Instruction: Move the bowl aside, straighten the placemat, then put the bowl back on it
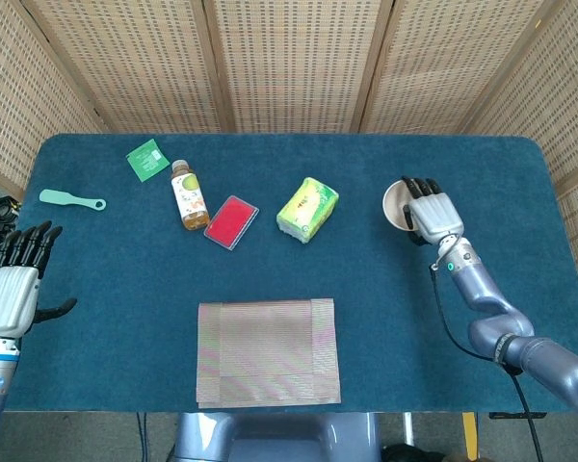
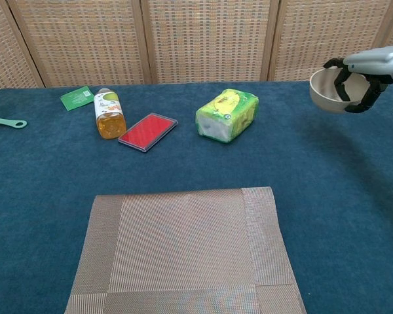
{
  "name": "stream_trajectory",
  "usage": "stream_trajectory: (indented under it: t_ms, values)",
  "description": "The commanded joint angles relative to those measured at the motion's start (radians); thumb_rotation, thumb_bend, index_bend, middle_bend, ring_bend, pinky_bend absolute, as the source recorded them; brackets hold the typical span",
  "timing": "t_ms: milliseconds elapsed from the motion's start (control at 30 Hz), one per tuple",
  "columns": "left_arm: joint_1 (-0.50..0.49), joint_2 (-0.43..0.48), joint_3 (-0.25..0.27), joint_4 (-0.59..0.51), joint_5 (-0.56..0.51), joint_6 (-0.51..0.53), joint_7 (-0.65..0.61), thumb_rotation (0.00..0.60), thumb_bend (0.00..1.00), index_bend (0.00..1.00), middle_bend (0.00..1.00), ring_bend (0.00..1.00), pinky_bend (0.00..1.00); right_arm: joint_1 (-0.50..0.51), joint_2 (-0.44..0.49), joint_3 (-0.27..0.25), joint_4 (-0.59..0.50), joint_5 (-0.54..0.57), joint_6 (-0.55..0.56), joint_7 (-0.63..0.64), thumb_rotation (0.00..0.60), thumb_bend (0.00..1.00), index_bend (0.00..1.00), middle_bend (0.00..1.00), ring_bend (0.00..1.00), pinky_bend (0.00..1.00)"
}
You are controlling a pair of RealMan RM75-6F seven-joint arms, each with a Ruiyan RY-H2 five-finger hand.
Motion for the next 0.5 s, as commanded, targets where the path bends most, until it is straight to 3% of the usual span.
stream_trajectory:
  t_ms: [33, 400, 433, 500]
  values:
    - [-0.002, -0.002, -0.002, 0.002, -0.006, -0.003, 0.003, 0.600, 0.00, 0.00, 0.00, 0.00, 0.00, 0.034, -0.064, 0.024, 0.120, 0.110, -0.093, -0.048, 0.600, 0.58, 0.75, 0.00, 0.00, 0.00]
    - [-0.008, -0.007, 0.002, -0.002, -0.011, -0.009, 0.015, 0.600, 0.00, 0.00, 0.00, 0.00, 0.00, 0.035, -0.099, -0.003, 0.230, 0.139, -0.189, -0.007, 0.600, 0.57, 0.74, 0.00, 0.00, 0.00]
    - [-0.007, -0.007, 0.003, -0.002, -0.010, -0.008, 0.016, 0.600, 0.00, 0.00, 0.00, 0.00, 0.00, 0.034, -0.101, -0.005, 0.234, 0.136, -0.192, -0.002, 0.600, 0.54, 0.68, 0.00, 0.00, 0.00]
    - [-0.006, -0.008, 0.007, -0.005, -0.005, -0.005, 0.017, 0.600, 0.00, 0.00, 0.00, 0.00, 0.00, 0.027, -0.104, -0.008, 0.237, 0.128, -0.184, 0.008, 0.600, 0.38, 0.47, 0.00, 0.00, 0.00]
